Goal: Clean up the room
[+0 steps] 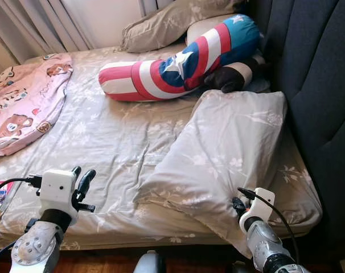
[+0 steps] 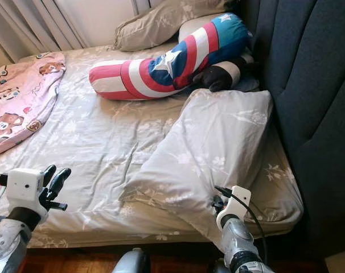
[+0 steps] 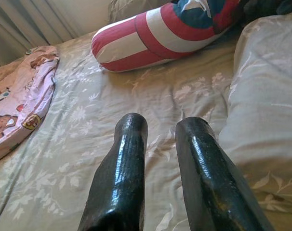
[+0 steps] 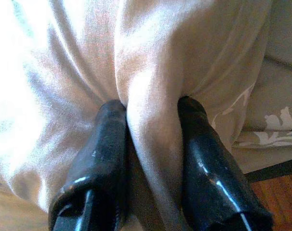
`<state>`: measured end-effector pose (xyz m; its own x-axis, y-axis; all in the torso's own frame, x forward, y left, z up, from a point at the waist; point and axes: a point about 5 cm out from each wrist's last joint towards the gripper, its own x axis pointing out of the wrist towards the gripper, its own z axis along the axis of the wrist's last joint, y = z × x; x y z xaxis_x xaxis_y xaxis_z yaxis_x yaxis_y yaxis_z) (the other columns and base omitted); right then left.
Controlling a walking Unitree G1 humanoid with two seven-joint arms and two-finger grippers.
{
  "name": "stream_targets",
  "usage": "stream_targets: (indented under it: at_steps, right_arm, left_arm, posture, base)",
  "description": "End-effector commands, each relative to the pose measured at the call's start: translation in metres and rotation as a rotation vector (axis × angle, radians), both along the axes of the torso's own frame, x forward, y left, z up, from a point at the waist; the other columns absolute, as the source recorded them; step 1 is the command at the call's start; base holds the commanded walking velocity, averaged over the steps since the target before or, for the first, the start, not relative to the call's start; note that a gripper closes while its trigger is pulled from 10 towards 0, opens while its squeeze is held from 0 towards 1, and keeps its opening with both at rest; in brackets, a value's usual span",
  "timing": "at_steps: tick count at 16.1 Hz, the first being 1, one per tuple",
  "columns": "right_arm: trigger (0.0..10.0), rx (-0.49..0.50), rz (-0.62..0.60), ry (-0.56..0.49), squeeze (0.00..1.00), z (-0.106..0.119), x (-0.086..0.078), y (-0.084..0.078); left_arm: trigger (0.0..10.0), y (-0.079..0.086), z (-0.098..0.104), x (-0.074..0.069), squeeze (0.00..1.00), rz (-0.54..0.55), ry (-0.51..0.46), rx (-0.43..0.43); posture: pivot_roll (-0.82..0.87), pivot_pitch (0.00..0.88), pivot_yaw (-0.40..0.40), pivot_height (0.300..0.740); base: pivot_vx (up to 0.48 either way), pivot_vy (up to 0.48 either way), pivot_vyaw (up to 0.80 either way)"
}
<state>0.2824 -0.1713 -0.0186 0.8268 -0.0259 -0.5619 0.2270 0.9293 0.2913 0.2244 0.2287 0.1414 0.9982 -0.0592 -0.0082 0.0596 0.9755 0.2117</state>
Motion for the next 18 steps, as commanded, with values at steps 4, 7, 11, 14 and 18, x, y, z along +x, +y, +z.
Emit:
stream_targets:
  at_steps: [4,7,11,14,18]
  right_arm:
    - [0.0,-0.002,0.049,0.078,0.0,-0.008,-0.006,0.011]
    - [0.0,-0.035,0.036,0.06,0.0,-0.001,0.001,-0.001]
    - [0.0,-0.099,-0.076,0.063,0.0,0.003,0.0,-0.037]
    - [0.0,-0.272,-0.166,0.062,0.0,0.017,-0.004,-0.089]
    - [0.0,-0.476,-0.343,0.036,0.0,0.043,-0.014,-0.151]
  left_arm:
    - [10.0,0.003,-0.009,0.008,0.0,0.03,0.01,-0.008]
    - [10.0,0.001,-0.011,0.013,0.0,0.034,0.002,-0.019]
    - [10.0,-0.001,-0.024,0.025,0.0,0.067,-0.006,-0.061]
    - [10.0,-0.005,-0.026,0.039,0.0,0.071,-0.024,-0.087]
    - [10.0,-0.002,-0.034,0.046,0.0,0.083,-0.024,-0.091]
  posture:
    - [0.26,0.041,0.12,0.658]
    - [0.24,0.02,0.105,0.658]
    - [0.16,0.0,0.073,0.658]
    - [0.1,0.0,0.066,0.658]
    - [0.06,0.0,0.072,0.658]
  base:
    - [0.0,0.0,0.0]
    - [0.0,0.0,0.0]
    - [0.0,0.0,0.0]
    - [0.0,0.0,0.0]
    - [0.0,0.0,0.0]
